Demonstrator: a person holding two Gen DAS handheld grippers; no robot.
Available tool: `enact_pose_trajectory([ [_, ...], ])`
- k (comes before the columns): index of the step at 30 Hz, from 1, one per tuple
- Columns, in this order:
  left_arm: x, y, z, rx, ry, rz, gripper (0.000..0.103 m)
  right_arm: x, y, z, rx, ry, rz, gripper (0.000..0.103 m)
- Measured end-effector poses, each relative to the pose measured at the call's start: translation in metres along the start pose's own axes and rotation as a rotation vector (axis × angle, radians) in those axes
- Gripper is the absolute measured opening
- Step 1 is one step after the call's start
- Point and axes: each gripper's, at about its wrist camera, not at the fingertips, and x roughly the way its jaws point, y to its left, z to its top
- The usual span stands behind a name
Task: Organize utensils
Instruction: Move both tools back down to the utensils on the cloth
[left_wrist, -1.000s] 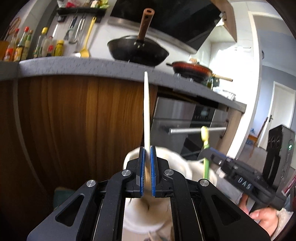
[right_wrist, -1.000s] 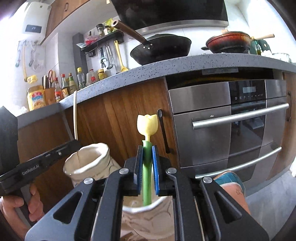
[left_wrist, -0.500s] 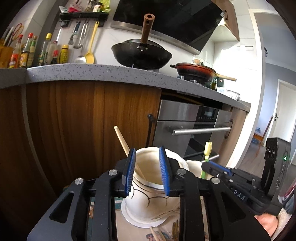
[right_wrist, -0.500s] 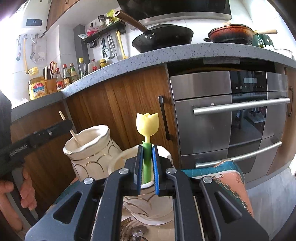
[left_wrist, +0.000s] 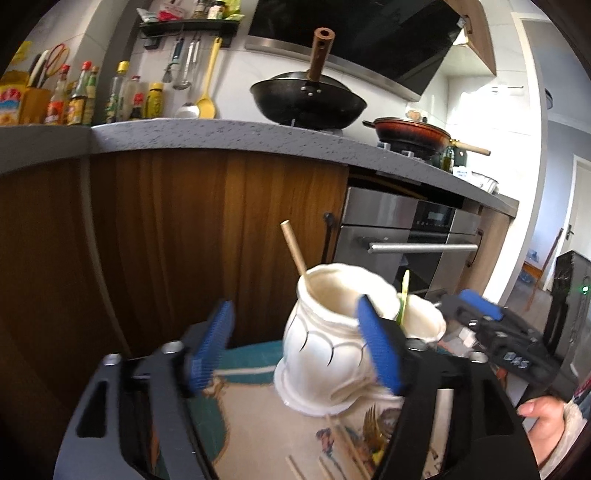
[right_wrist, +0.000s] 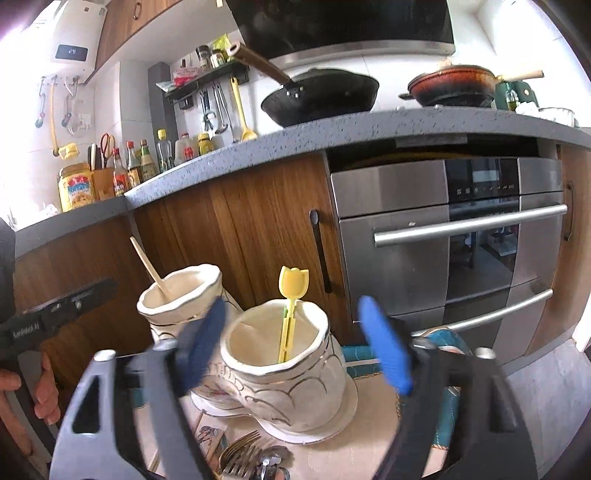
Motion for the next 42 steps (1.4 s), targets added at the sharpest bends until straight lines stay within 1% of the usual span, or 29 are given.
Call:
enact_pose_trajectory([
  [1,-0.003,0.001,-0.002,-0.004,0.004,0.009,0.083,-0.005,0.001,0.0,-0.002,-0.006,-0.003,0.093],
  [2,-0.006,0.003,-0.004,-0.007,0.011,0.017,0.086,-0.01,0.002,0.0,-0.004,-0.013,-0.014,0.097],
  [4,-0.01,0.005,-0.008,-0.01,0.032,0.036,0.094,-0.022,0.003,-0.001,-0.006,-0.019,-0.044,0.099],
  [7,-0.015,0.005,-0.017,0.002,0.072,0.055,0.095,-0.036,0.003,-0.005,-0.006,-0.004,-0.07,0.099],
  [12,-0.022,0.004,-0.037,0.04,0.137,0.094,0.096,-0.053,0.002,-0.014,-0.024,0.053,-0.133,0.099],
  [16,-0.023,0.005,-0.055,0.052,0.2,0.101,0.096,-0.061,0.002,-0.025,-0.069,0.068,-0.239,0.099],
  [19,-0.021,0.006,-0.07,0.044,0.255,0.102,0.096,-0.062,0.004,-0.031,-0.082,0.12,-0.218,0.099],
  [23,-0.011,0.0,-0.09,0.076,0.351,0.124,0.096,-0.058,0.011,-0.04,-0.088,0.205,-0.175,0.099],
  [25,-0.006,-0.006,-0.101,0.106,0.405,0.14,0.096,-0.058,0.013,-0.045,-0.092,0.224,-0.171,0.099],
  [27,-0.002,-0.01,-0.11,0.122,0.45,0.138,0.096,-0.056,0.015,-0.05,-0.095,0.247,-0.174,0.099],
  [30,0.001,-0.012,-0.118,0.128,0.49,0.14,0.096,-0.051,0.017,-0.056,-0.099,0.286,-0.171,0.098],
  [34,0.003,-0.011,-0.127,0.128,0.528,0.143,0.094,-0.05,0.02,-0.062,-0.117,0.315,-0.161,0.098],
  [36,0.003,-0.013,-0.132,0.133,0.55,0.129,0.092,-0.05,0.021,-0.063,-0.124,0.323,-0.159,0.098],
  [37,0.002,-0.015,-0.134,0.136,0.562,0.117,0.09,-0.05,0.021,-0.065,-0.126,0.329,-0.158,0.098],
  [38,0.001,-0.017,-0.135,0.141,0.572,0.105,0.085,-0.05,0.021,-0.066,-0.126,0.336,-0.156,0.098],
  [39,0.0,-0.019,-0.137,0.15,0.58,0.096,0.082,-0.049,0.02,-0.066,-0.125,0.34,-0.154,0.098],
  [41,-0.002,-0.025,-0.14,0.173,0.585,0.077,0.068,-0.049,0.02,-0.068,-0.123,0.35,-0.152,0.098],
  [42,-0.001,-0.025,-0.14,0.177,0.585,0.066,0.063,-0.048,0.02,-0.069,-0.123,0.353,-0.15,0.098],
])
